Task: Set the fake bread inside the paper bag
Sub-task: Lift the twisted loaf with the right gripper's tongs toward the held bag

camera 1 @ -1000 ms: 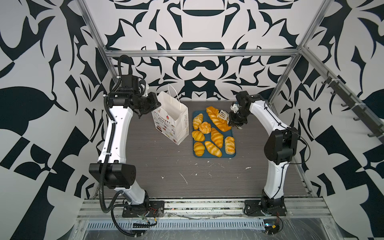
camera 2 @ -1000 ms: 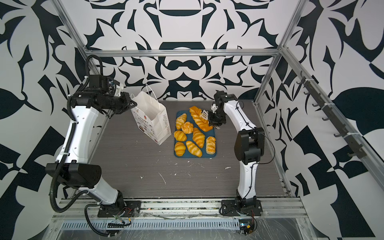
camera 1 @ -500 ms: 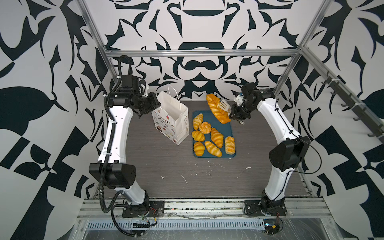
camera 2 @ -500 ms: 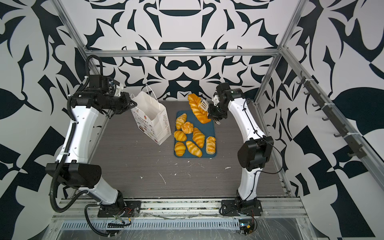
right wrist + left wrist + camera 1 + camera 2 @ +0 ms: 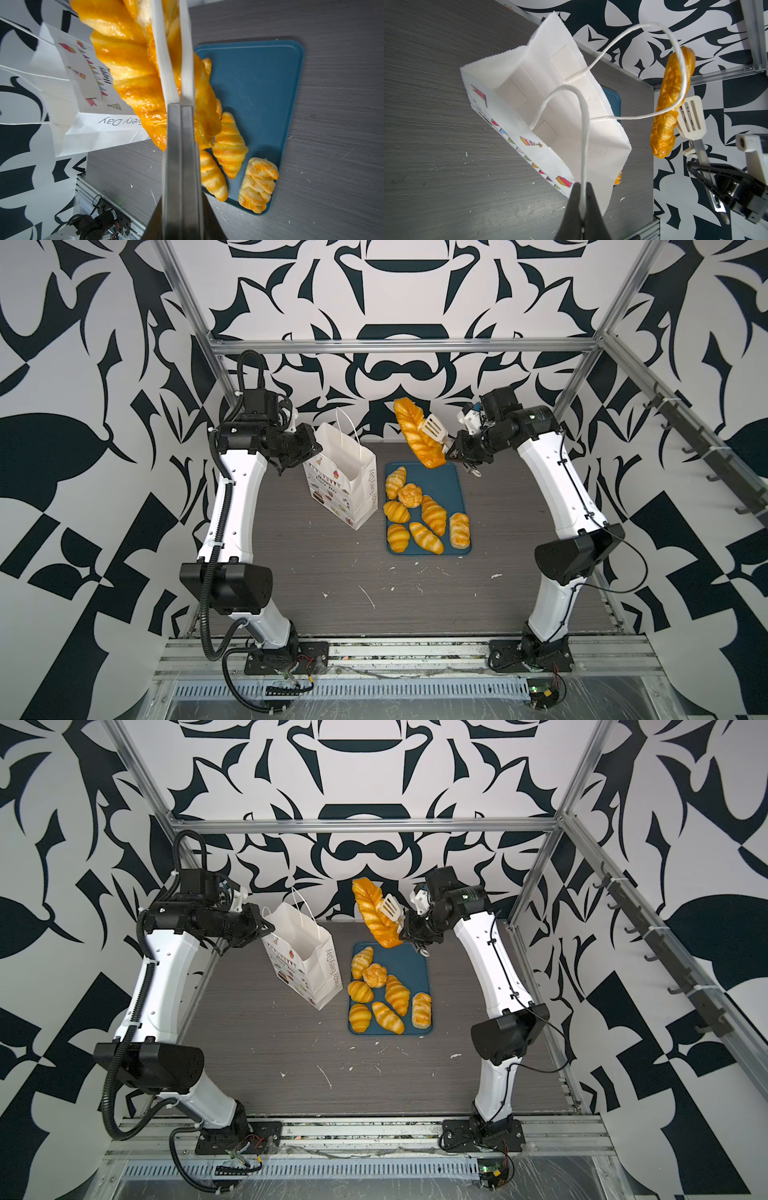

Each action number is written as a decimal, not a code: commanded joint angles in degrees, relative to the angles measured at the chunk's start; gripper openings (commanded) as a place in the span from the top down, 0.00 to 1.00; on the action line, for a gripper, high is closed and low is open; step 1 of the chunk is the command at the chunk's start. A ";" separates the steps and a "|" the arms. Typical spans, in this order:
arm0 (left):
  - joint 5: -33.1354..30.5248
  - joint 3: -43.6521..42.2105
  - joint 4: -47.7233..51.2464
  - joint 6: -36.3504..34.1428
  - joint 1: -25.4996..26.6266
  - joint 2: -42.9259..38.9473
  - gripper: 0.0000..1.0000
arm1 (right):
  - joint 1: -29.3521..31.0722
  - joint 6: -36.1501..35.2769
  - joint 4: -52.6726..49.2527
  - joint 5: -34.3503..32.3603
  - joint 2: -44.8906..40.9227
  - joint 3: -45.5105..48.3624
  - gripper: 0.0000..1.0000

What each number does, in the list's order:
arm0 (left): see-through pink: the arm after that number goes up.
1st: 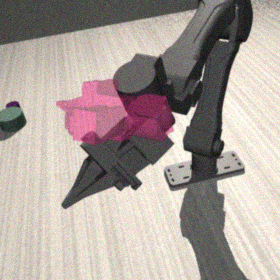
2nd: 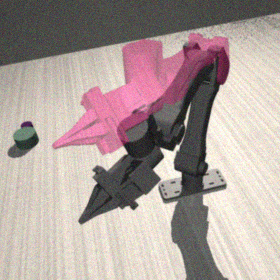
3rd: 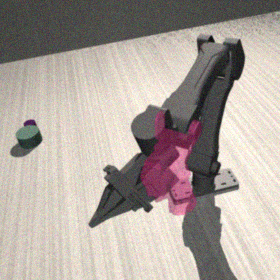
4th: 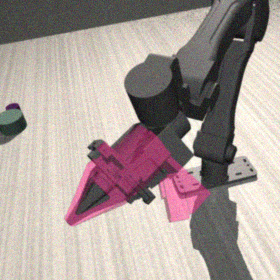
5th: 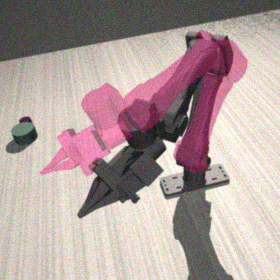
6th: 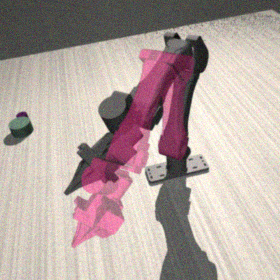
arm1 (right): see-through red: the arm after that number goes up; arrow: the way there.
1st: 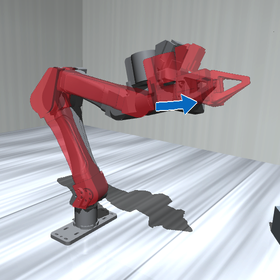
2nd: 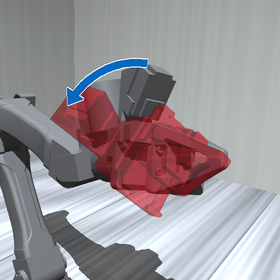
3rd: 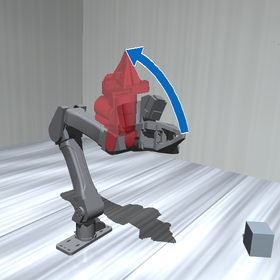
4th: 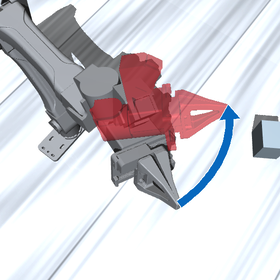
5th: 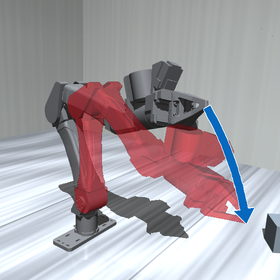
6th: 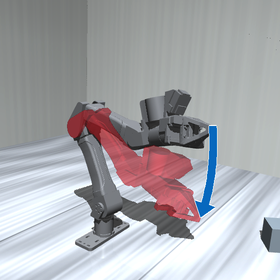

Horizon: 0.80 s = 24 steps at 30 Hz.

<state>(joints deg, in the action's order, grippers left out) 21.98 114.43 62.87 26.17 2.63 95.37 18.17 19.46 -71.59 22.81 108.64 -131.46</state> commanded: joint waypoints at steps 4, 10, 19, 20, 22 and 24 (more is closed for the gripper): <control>0.36 1.31 1.91 0.76 -0.08 0.12 1.00 | 2.74 1.38 5.74 5.29 -4.04 -7.09 0.79; 0.26 0.93 2.12 0.74 -0.17 -0.29 1.00 | 5.32 2.64 7.92 7.95 -2.96 -11.84 0.78; 0.28 0.04 2.08 0.98 -0.52 -1.15 1.00 | 8.20 5.44 12.06 11.61 -1.11 -15.71 0.78; 0.26 0.00 2.09 0.94 -0.57 -1.22 1.00 | 8.72 5.83 12.73 12.03 -0.89 -15.94 0.77; 0.26 -0.17 2.17 1.05 -0.56 -1.34 1.00 | 9.54 6.33 13.56 12.59 -0.39 -16.70 0.77; 0.26 -0.35 2.14 1.14 -0.61 -1.57 1.00 | 10.36 6.93 14.42 13.00 0.33 -17.50 0.77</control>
<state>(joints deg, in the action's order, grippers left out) 21.96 114.41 62.87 27.00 2.31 95.31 27.33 25.26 -64.55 32.75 108.99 -145.88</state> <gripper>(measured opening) 0.053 0.234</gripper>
